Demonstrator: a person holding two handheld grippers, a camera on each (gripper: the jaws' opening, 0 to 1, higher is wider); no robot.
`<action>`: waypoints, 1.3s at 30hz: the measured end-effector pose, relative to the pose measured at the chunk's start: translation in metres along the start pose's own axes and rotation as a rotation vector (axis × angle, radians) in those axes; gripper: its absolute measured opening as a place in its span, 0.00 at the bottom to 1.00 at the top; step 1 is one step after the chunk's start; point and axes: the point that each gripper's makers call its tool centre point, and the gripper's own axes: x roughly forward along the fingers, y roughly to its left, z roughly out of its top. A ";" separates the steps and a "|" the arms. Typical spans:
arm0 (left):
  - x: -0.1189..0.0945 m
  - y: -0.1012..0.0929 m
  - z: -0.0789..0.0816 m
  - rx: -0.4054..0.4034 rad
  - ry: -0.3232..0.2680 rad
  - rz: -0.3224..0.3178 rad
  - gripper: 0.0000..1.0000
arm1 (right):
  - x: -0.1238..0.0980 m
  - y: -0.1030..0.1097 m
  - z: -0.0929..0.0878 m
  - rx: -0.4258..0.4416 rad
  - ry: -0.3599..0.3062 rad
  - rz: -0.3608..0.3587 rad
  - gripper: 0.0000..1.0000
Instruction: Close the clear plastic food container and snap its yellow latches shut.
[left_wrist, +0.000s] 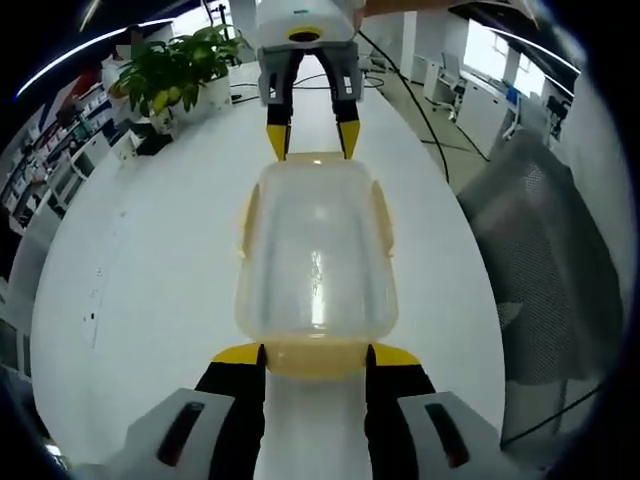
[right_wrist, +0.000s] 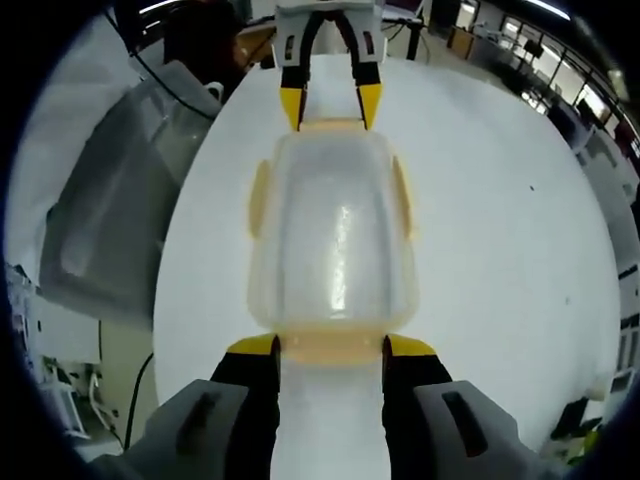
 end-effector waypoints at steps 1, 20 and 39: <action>0.000 0.000 0.000 -0.001 0.000 -0.001 0.33 | 0.000 0.000 0.000 -0.001 0.000 0.000 0.37; -0.007 -0.006 -0.005 -0.008 0.004 0.012 0.39 | -0.012 0.007 0.000 0.086 -0.031 -0.011 0.38; -0.031 0.018 0.014 -0.461 -0.168 0.238 0.37 | -0.035 -0.015 0.000 0.623 -0.248 -0.209 0.28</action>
